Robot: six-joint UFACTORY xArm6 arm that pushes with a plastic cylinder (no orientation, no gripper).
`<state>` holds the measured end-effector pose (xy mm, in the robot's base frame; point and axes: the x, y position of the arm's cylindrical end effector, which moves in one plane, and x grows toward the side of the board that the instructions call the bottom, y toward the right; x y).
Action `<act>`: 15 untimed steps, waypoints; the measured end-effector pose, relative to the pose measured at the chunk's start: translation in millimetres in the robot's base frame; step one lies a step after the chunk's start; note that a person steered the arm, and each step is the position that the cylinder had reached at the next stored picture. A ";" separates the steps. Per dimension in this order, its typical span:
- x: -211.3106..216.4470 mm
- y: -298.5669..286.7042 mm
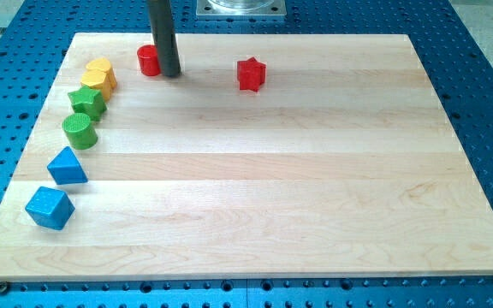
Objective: Move both the red blocks to the top left corner of the board
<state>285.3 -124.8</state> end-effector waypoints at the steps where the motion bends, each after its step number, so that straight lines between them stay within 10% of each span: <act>1: -22.6 -3.6; 6: -40.9 -41.9; 8: -55.7 223.5; 9: 7.4 225.5; 11: -12.0 49.6; 13: -1.4 205.0; 15: 16.9 62.3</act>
<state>302.1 -62.5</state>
